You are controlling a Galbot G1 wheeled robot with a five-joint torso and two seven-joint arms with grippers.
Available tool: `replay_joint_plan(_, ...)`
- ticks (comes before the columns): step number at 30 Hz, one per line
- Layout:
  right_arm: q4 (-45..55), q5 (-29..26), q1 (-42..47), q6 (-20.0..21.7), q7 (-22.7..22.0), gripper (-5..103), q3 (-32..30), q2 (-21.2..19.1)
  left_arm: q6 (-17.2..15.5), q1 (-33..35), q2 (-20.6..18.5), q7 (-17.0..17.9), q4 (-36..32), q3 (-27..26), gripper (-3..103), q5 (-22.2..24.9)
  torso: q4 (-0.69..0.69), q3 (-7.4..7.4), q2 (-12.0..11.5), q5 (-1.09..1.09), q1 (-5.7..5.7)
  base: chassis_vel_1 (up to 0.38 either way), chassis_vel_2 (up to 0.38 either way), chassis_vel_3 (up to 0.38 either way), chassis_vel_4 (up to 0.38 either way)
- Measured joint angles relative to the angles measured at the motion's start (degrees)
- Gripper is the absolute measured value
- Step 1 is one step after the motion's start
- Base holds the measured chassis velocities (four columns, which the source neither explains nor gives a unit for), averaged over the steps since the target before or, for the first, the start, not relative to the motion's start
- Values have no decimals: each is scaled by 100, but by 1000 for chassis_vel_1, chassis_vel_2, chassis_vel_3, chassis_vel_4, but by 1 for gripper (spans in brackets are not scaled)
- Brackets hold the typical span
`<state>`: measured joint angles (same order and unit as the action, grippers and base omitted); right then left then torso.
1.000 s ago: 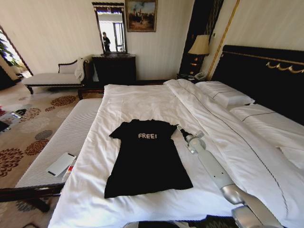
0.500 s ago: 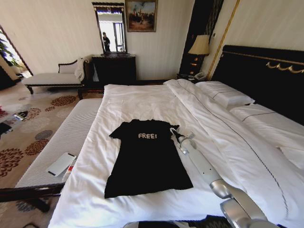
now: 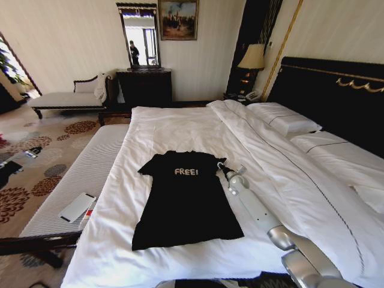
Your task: Fold the clothes on the bed.
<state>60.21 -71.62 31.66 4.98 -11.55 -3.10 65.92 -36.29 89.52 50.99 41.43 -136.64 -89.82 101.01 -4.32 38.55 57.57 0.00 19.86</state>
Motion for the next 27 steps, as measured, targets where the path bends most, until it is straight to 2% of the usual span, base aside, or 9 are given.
replay_joint_plan(4,-73,60,-39,8,3,8,50,16,-7,1,41,3,-21,51,100,-48,1,0,0,0,0,0,0,0,0)
replay_joint_plan(6,-80,64,-51,8,7,8,53,30,-8,5,46,3,-23,58,100,-57,2,0,0,0,0,0,0,0,0)
replay_joint_plan(8,-77,79,-72,4,18,1,63,45,-10,15,58,3,-23,78,100,-82,2,0,0,0,0,0,0,0,0)
replay_joint_plan(18,533,484,-91,-262,172,0,370,49,-13,5,130,4,-27,169,100,-151,1,0,0,-1,0,0,0,0,0)
replay_joint_plan(23,890,676,-3,-325,183,0,811,25,-25,43,189,4,-24,175,100,-207,1,0,0,-2,0,0,0,0,0)
replay_joint_plan(27,836,881,5,-388,192,0,1078,171,-31,62,230,1,-16,190,100,-253,2,0,0,-1,0,0,0,0,0)
